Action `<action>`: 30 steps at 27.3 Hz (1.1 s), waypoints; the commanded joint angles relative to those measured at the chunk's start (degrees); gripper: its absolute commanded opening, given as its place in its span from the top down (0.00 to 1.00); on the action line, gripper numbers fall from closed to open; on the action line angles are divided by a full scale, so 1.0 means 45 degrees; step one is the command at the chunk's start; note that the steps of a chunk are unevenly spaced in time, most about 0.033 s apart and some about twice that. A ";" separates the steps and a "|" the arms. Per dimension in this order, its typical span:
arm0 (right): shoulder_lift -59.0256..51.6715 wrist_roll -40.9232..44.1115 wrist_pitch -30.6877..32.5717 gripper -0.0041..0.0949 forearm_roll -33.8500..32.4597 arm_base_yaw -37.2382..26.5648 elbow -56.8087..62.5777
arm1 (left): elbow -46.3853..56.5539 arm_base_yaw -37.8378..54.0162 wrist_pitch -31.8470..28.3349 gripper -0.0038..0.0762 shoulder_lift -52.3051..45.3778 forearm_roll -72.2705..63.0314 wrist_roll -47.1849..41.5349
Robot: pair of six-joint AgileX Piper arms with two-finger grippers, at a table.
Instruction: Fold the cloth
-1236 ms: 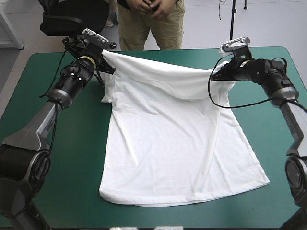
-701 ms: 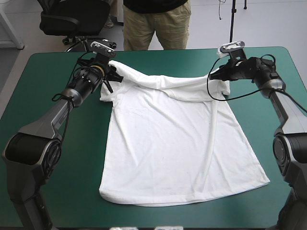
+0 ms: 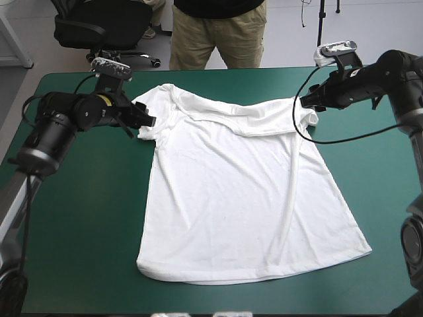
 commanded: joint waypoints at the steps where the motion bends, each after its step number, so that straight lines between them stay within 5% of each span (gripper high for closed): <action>1: -0.2459 -0.0226 -0.0387 0.44 0.0551 -0.0085 0.1329 | 0.1539 -0.0004 0.0316 0.40 -0.2299 -0.2187 0.0789; 13: -0.7764 0.0131 -0.1266 0.44 0.0528 -0.0085 0.6357 | 0.6855 -0.0004 0.4495 0.40 -0.6305 -0.4687 0.1001; 30: -0.8215 0.0334 -0.0939 0.44 0.0528 -0.0085 0.6575 | 1.1753 -0.0004 0.2480 0.40 -0.7701 -0.4878 0.0898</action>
